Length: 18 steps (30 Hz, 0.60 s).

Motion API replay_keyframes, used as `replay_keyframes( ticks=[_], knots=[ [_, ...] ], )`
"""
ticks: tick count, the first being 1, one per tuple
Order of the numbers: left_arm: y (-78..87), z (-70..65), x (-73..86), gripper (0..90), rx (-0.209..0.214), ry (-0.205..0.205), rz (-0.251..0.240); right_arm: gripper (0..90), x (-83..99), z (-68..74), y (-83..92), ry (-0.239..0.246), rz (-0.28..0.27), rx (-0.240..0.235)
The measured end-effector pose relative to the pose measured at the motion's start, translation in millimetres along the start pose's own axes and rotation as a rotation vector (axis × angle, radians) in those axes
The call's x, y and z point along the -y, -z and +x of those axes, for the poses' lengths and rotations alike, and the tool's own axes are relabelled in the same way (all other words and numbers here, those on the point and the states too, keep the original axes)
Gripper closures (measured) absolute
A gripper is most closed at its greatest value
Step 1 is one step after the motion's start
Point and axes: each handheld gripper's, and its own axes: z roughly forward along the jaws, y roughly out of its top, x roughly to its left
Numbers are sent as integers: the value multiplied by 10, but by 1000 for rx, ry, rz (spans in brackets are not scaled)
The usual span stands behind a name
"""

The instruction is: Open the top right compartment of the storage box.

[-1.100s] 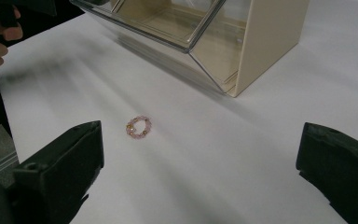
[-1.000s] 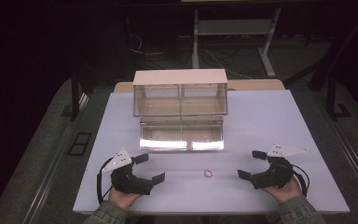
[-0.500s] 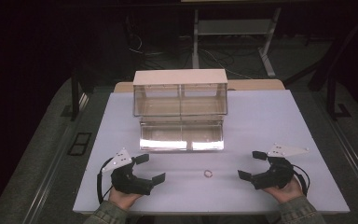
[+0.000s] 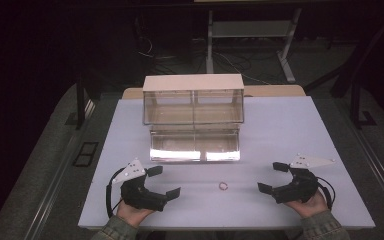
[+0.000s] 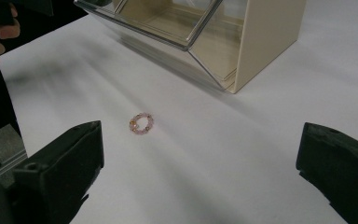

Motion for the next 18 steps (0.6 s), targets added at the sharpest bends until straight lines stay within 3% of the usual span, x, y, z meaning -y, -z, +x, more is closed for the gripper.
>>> replay_keyframes(
  ticks=[7,18],
  knots=[
    [-41,-47,-66,0,10,-14,43,4,3,1,4,2,2,1],
    [-65,-89,-218,0,23,-25,68,4,3,4,4,3,5,5]
  ],
)
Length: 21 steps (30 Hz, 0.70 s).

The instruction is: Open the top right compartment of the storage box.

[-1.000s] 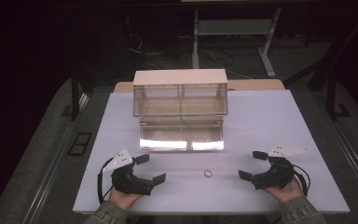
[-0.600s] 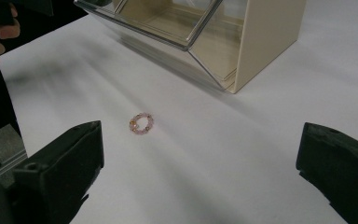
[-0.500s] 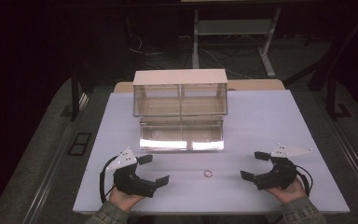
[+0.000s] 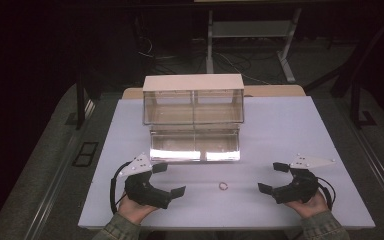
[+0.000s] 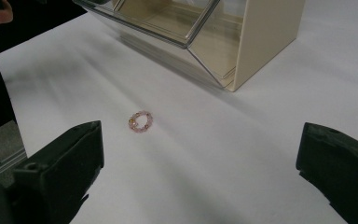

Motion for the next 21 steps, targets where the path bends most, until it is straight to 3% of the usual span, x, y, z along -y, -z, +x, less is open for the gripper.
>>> replay_keyframes(
  ticks=[8,21],
  knots=[
    [-21,-25,-158,0,8,11,10,4,2,-1,0,2,2,3],
    [-89,-40,-378,0,9,-17,22,4,-1,5,8,10,-8,15]
  ],
)
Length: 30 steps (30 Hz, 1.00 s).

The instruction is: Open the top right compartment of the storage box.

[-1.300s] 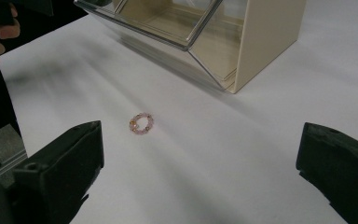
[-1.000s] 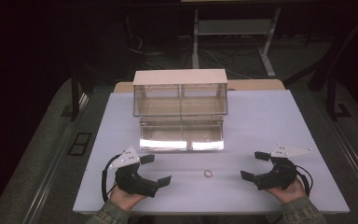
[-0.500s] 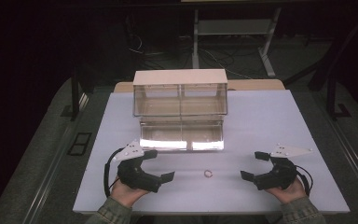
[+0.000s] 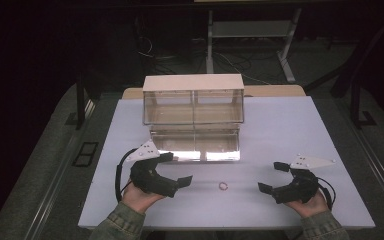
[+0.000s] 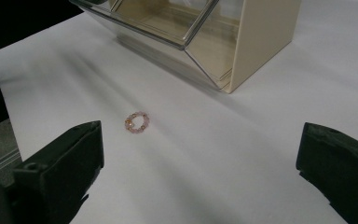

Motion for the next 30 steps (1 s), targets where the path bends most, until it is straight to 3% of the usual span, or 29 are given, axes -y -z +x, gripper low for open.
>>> replay_keyframes(
  ticks=[12,23,30],
  knots=[
    [-28,10,-162,0,42,-20,35,4,0,4,-3,2,-1,4],
    [-73,-8,-354,0,50,-46,55,4,0,5,-2,3,-3,6],
    [-91,-3,-426,15,53,-38,65,4,1,11,0,7,1,1]
  ],
)
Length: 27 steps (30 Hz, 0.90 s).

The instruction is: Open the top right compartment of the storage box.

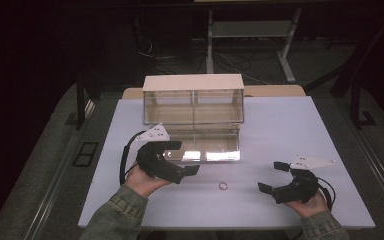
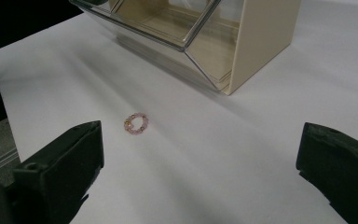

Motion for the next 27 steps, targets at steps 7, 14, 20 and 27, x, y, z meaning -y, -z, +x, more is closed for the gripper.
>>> replay_keyframes(
  ticks=[7,14,20,27],
  knots=[
    [-7,52,-58,80,3,-3,22,4,1,-3,-3,8,-3,1],
    [-12,74,-126,150,4,7,20,4,2,-1,0,1,-2,4],
    [-8,94,-210,216,8,0,26,4,2,-9,-2,8,-15,9],
    [-25,133,-286,307,7,5,17,4,2,-1,2,2,-9,6]
  ],
)
